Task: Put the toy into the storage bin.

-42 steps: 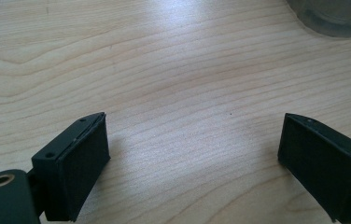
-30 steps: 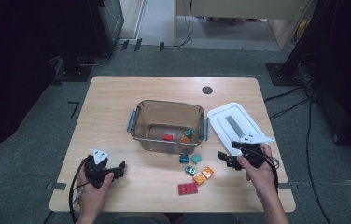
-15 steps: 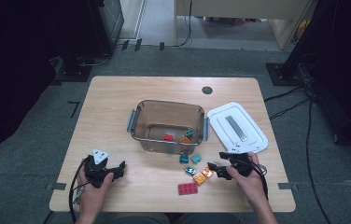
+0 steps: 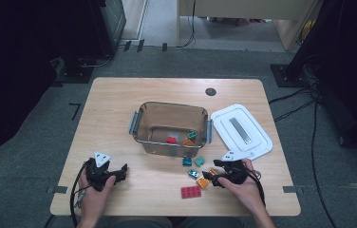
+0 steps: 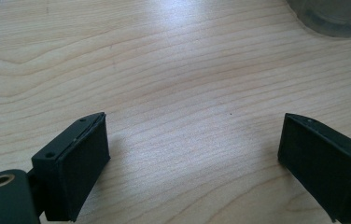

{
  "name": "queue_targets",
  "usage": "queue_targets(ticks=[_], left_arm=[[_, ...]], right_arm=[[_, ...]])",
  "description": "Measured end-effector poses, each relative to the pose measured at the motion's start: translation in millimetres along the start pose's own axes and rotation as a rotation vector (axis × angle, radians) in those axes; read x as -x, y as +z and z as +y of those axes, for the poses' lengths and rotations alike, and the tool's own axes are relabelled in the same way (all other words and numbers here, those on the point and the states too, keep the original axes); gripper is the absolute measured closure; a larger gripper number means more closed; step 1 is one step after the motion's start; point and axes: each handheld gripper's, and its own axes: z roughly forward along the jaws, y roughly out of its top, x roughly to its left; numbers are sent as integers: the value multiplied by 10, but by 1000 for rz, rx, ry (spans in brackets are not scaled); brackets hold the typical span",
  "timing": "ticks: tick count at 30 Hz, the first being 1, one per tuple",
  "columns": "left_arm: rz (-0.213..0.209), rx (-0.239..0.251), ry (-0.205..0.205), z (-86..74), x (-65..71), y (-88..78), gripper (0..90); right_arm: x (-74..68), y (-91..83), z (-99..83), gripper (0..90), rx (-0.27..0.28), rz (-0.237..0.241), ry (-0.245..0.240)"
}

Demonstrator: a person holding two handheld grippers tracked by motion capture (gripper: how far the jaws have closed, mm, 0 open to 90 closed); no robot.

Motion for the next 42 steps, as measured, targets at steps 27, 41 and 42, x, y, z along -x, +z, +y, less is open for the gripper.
queue_targets(ticks=[27, 41, 42], left_arm=[[-1, 0, 1, 1, 1, 1, 84], [-1, 0, 1, 1, 1, 1, 84], [-1, 0, 1, 1, 1, 1, 84]], right_arm=[[-354, 447, 42, 748, -42, -27, -98], [-263, 308, 58, 762, -4, -21, -66], [-252, 293, 59, 762, -3, -23, -64]])
